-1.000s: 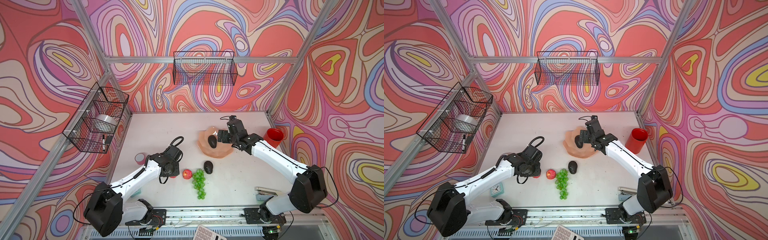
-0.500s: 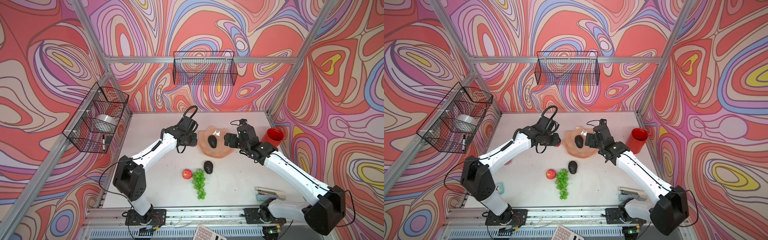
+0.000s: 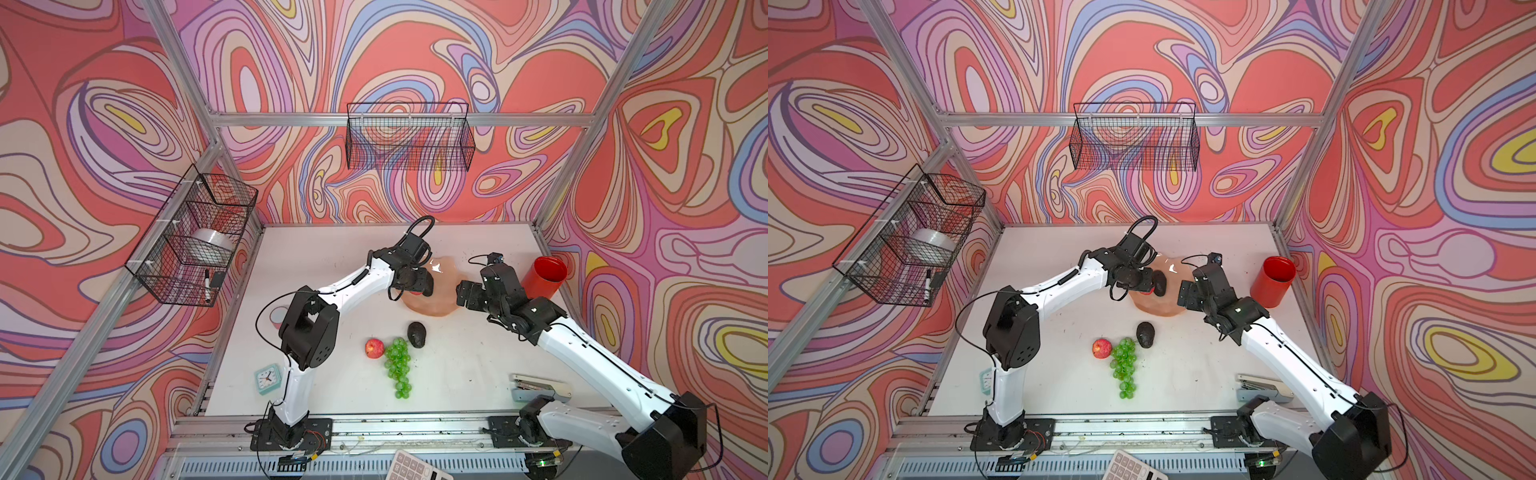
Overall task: Place and organize the fake fruits in the fruit bowl
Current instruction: 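Carry the apple into the bowl with the left gripper and release it, then grasp the second dark avocado with the right gripper while the left arm withdraws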
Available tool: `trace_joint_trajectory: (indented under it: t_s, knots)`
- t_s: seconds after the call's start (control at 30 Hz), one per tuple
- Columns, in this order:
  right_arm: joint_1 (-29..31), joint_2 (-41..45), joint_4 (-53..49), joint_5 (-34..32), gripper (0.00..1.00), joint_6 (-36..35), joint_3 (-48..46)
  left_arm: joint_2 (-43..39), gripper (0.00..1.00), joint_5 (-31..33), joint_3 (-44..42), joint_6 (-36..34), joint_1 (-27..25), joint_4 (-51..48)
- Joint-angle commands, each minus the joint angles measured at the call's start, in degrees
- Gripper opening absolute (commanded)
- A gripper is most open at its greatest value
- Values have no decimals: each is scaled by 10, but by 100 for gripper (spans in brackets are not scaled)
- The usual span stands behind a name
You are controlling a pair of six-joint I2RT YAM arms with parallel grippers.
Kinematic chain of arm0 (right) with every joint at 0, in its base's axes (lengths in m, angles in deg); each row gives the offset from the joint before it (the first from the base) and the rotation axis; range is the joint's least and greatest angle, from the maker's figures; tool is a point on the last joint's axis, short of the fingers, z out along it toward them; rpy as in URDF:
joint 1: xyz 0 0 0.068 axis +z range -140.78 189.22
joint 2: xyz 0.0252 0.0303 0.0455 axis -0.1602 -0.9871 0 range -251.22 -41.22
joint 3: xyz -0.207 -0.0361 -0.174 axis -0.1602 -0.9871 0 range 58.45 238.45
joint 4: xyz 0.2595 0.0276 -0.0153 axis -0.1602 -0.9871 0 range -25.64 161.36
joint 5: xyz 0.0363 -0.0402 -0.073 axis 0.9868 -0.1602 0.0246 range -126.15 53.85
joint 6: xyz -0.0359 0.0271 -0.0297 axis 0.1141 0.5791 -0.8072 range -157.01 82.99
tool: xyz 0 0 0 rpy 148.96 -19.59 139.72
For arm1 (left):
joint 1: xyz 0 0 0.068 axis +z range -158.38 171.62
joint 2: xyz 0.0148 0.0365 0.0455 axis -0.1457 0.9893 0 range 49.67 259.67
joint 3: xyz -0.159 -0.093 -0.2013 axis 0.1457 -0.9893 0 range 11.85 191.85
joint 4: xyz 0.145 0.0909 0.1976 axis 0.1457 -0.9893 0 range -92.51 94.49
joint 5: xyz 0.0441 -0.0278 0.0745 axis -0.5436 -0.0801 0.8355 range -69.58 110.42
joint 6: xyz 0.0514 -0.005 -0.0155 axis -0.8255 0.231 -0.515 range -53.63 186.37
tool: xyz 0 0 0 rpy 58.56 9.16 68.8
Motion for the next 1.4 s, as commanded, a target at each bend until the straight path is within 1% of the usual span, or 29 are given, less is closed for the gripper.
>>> trace_joint_trajectory:
  t_s: [0.0, 0.27, 0.47, 0.6, 0.67, 0.87, 1.03, 1.2, 1.27, 1.37]
  knots:
    - [-1, -2, 4, -9, 98, 5, -7, 22, 34, 1, 25, 6, -7, -19]
    - [0, -11, 17, -8, 98, -5, -12, 62, 34, -15, 35, 33, -14, -12]
    - [0, -5, 28, -3, 98, -10, -20, 78, 34, -9, 41, 42, -15, -20]
    - [-1, -1, 32, 3, 98, -11, -27, 83, 44, -9, 40, 48, -16, -20]
    - [-1, 1, 32, 3, 98, -14, -29, 85, 50, -6, 39, 51, -16, -21]
    - [-1, 8, 28, 3, 98, -16, -33, 79, 59, -13, 39, 57, -16, -11]
    - [0, 8, 7, 20, 97, -15, -27, 47, 67, -20, 38, 64, -16, 15]
    - [7, 25, -16, 55, 95, 0, -36, -15, 74, 22, 16, 60, -15, 47]
    - [29, 24, -30, 44, 95, 6, -34, -48, 76, 38, -9, 58, -10, 69]
    - [90, 10, -41, 21, 95, 32, -30, -109, 78, 64, -63, 59, 7, 104]
